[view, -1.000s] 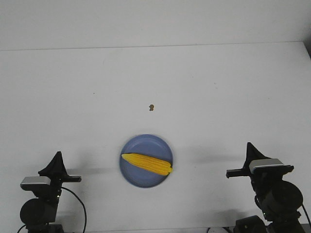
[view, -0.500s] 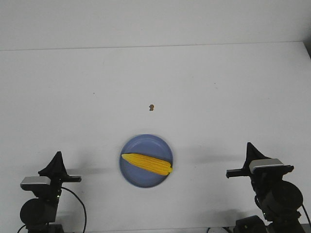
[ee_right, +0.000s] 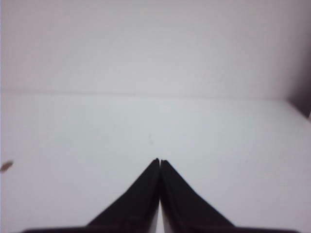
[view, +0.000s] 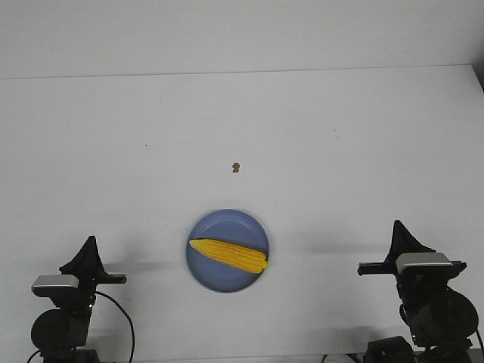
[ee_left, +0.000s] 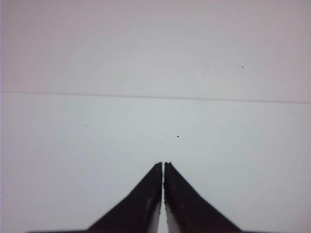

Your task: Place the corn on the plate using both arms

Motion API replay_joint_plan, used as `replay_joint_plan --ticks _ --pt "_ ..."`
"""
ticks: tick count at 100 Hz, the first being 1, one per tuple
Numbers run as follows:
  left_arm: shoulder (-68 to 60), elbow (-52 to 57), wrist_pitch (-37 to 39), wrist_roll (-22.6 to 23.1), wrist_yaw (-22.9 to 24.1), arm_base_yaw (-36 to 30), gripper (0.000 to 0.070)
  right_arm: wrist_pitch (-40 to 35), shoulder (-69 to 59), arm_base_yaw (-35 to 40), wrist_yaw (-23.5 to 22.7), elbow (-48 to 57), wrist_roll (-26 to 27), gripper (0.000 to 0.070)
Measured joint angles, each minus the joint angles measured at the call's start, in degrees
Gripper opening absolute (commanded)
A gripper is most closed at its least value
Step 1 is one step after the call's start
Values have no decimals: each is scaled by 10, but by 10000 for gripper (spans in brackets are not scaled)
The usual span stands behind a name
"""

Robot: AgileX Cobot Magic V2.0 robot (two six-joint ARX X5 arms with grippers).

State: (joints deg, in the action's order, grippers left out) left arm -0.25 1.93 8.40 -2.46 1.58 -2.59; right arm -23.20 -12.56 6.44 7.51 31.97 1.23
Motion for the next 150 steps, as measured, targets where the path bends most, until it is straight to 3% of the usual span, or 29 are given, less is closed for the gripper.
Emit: replay_joint_plan --ticks 35,71,89,112,150 --pt "0 0 0 0 0 0 6 124 76 -51 0 -114 0 3" --pt "0 0 0 0 0 0 6 166 125 -85 -1 -190 4 3" --pt "0 0 0 0 0 0 6 170 125 -87 -30 -205 5 3" --pt "0 0 0 0 0 0 6 243 125 -87 -90 -251 5 3" --pt "0 0 0 0 0 0 6 267 125 -80 -94 -275 12 3"
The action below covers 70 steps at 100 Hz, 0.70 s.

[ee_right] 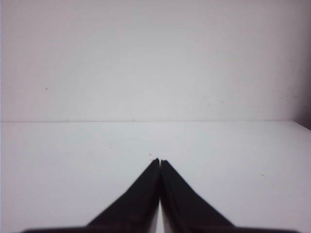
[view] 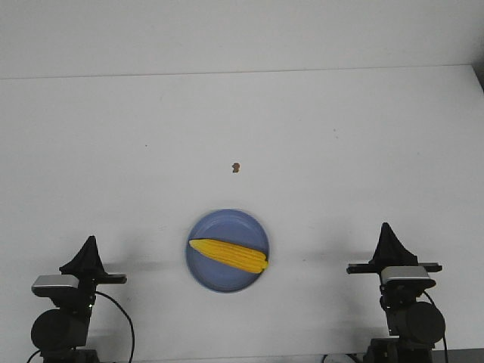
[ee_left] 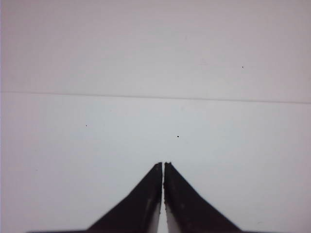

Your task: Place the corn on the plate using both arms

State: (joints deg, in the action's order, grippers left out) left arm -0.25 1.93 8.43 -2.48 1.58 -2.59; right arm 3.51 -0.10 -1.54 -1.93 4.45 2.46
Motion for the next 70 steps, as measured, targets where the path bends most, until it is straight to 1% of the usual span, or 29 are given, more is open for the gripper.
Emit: replay_joint_plan --ticks 20,39,48,70 --pt "0 0 0 0 0 0 6 2 0 8 -1 -1 0 3" --pt "0 0 0 0 0 0 6 8 0 12 -25 -25 4 3" --pt "0 0 0 0 0 0 5 22 0 12 -40 -36 6 3" --pt "0 0 0 0 0 0 6 33 0 12 -41 -36 8 3"
